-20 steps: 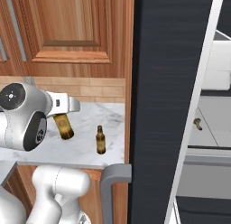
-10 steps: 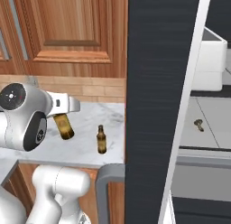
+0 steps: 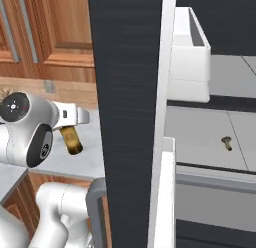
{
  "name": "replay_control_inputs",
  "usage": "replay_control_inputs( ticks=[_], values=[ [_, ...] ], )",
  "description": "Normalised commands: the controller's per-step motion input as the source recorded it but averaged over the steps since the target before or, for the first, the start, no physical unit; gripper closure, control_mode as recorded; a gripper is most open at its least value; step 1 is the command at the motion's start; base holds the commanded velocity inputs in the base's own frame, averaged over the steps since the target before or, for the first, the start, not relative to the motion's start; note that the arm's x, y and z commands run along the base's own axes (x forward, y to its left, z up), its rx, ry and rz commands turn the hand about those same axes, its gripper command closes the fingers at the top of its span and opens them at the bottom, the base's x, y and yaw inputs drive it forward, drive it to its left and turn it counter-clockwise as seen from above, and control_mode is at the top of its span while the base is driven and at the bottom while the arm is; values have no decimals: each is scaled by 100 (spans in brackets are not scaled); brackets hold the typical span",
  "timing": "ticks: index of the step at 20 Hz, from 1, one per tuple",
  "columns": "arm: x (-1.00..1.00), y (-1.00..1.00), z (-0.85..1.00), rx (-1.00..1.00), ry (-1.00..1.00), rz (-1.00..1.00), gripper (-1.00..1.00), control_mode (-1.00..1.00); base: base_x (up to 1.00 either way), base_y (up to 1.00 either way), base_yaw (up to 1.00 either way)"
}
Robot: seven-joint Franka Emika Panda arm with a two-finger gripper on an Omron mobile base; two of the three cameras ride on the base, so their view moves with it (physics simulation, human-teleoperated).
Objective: Place the beers on the top shelf of the fridge to keep them out of children's reach, and place the mushroom on lower shelves for easy access.
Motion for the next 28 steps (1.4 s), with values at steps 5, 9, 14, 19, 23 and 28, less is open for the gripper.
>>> replay_control_inputs(
  ticks=[5, 9, 14, 19, 23, 28],
  values=[
    [0, 0, 0, 0, 0, 0, 100, 100, -100, -29, 3],
    [0, 0, 0, 0, 0, 0, 100, 100, -100, 4, -5],
    [0, 0, 0, 0, 0, 0, 100, 100, -100, 5, -15],
    [0, 0, 0, 0, 0, 0, 100, 100, -100, -9, -29],
    [0, 0, 0, 0, 0, 0, 100, 100, -78, -74, -44],
    [0, 0, 0, 0, 0, 0, 100, 100, -15, -99, -43]
  ],
)
